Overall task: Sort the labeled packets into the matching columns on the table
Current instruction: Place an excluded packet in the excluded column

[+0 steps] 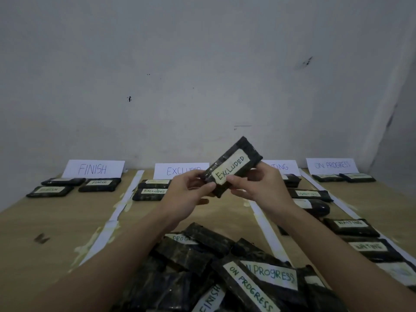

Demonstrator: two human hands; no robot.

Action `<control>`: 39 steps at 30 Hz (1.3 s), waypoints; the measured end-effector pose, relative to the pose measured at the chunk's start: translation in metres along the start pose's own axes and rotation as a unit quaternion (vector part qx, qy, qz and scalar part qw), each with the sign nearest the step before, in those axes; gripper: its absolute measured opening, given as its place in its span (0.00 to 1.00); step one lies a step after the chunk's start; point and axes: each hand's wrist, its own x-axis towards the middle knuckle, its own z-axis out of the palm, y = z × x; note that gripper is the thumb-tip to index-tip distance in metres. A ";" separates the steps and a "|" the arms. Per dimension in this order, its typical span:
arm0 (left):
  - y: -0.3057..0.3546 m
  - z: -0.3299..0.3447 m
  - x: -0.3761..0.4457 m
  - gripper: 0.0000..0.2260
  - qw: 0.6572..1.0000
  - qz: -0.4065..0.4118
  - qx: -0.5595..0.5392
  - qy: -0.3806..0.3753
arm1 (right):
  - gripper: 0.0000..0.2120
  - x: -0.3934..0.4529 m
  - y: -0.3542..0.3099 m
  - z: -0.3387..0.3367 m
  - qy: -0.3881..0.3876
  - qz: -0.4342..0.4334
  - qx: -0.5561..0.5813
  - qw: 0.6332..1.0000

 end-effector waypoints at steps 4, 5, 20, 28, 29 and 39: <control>-0.011 -0.024 0.005 0.07 0.995 -0.058 0.082 0.010 | 0.52 0.007 0.013 0.009 0.056 -0.080 -0.324 0.941; -0.016 -0.029 0.007 0.08 0.990 -0.068 0.120 -0.004 | 0.52 0.007 0.018 0.012 0.019 -0.121 -0.389 0.913; -0.077 -0.077 0.058 0.17 0.968 -0.090 0.219 0.081 | 0.22 0.097 0.085 0.072 -0.214 -0.209 -0.535 0.790; -0.092 -0.096 0.055 0.18 0.958 -0.052 0.272 0.071 | 0.17 0.142 0.119 0.098 -0.235 -0.106 -0.555 0.791; -0.092 -0.097 0.054 0.18 0.957 -0.051 0.279 0.067 | 0.18 0.143 0.121 0.098 -0.238 -0.098 -0.556 0.790; -0.081 -0.091 0.045 0.17 0.935 0.001 0.355 0.001 | 0.24 0.125 0.100 0.080 -0.282 -0.107 -0.547 0.781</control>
